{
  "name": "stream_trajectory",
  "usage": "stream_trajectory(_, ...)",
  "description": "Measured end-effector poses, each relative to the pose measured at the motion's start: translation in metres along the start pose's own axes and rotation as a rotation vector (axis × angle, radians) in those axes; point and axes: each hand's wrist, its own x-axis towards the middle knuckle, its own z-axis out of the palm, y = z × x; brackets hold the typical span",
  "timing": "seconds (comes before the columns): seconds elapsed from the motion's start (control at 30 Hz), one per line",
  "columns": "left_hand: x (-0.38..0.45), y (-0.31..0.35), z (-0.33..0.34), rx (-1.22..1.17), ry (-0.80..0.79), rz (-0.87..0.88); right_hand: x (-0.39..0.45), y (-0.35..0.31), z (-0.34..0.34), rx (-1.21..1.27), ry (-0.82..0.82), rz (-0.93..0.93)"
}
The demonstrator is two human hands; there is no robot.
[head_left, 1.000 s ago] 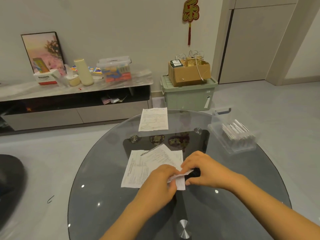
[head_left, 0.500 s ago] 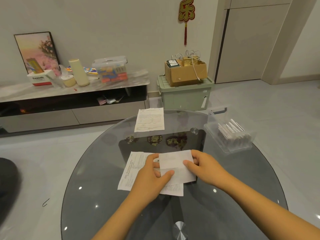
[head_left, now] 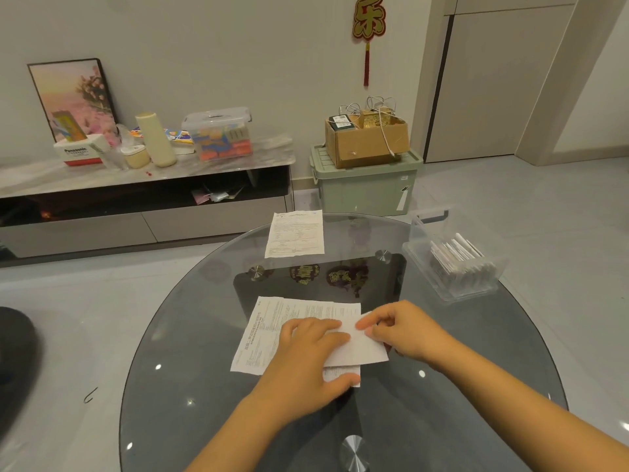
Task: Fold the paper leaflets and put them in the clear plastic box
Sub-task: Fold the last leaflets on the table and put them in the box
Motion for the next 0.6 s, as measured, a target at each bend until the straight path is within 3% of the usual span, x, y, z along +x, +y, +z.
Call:
stream_trajectory(0.13, 0.001, -0.001, -0.002, -0.112, 0.052, 0.033, -0.003, -0.001, -0.007, 0.073, -0.095, 0.118)
stream_trajectory(0.23, 0.003, -0.001, -0.006, -0.209, 0.047, -0.05, -0.006, -0.002, -0.013, -0.046, -0.145, 0.082)
stream_trajectory(0.4, 0.005, 0.002, -0.005, -0.299, 0.098, -0.179, -0.01, -0.007, -0.016, -0.139, -0.065, 0.002)
stream_trajectory(0.6, 0.007, -0.001, 0.002, -0.196, 0.058, -0.246, -0.007, 0.0, -0.001, -0.312, 0.001, -0.072)
